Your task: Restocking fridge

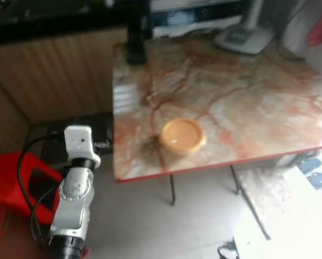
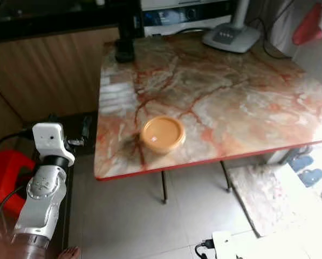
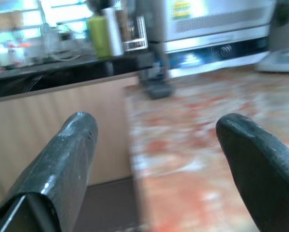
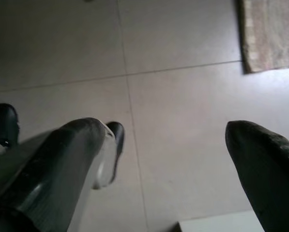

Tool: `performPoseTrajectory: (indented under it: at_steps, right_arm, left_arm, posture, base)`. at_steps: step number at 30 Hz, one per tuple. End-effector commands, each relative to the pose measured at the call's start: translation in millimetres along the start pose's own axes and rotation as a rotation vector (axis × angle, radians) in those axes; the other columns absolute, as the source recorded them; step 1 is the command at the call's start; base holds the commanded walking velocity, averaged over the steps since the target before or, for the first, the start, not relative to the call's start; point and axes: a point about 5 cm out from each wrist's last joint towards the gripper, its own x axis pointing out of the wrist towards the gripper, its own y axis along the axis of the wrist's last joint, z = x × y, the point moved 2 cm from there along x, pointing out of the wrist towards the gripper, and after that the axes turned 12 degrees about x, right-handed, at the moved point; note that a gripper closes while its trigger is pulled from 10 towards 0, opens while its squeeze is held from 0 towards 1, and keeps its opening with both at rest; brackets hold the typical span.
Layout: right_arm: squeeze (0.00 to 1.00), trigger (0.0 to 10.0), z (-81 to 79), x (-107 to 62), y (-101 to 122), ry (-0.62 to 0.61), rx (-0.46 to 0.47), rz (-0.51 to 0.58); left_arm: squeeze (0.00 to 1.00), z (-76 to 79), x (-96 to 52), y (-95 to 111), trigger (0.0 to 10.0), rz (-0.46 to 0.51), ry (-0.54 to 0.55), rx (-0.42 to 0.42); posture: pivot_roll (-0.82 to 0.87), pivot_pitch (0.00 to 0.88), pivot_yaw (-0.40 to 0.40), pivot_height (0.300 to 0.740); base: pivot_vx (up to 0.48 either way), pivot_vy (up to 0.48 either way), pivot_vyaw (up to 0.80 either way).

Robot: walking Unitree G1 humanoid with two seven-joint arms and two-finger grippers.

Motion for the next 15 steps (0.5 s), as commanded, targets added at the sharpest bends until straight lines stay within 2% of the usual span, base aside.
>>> performPoseTrajectory:
  at_steps: [1,15]
  right_arm:
    - [0.00,10.0,-4.8,1.5,6.0,0.011,0.008,0.013]
    - [0.00,10.0,-5.4,1.7,6.5,0.015,0.004,0.012]
  left_arm:
    - [0.00,-8.1,0.3,2.1,10.0,0.009,0.011,0.025]
    - [0.00,-6.3,0.4,1.6,10.0,0.007,0.009,0.004]
  posture:
    - [0.04,0.073,0.022,0.740]
    - [0.04,0.052,0.026,0.740]
  base:
    - [0.000,0.000,0.00]
    - [0.000,0.000,0.00]
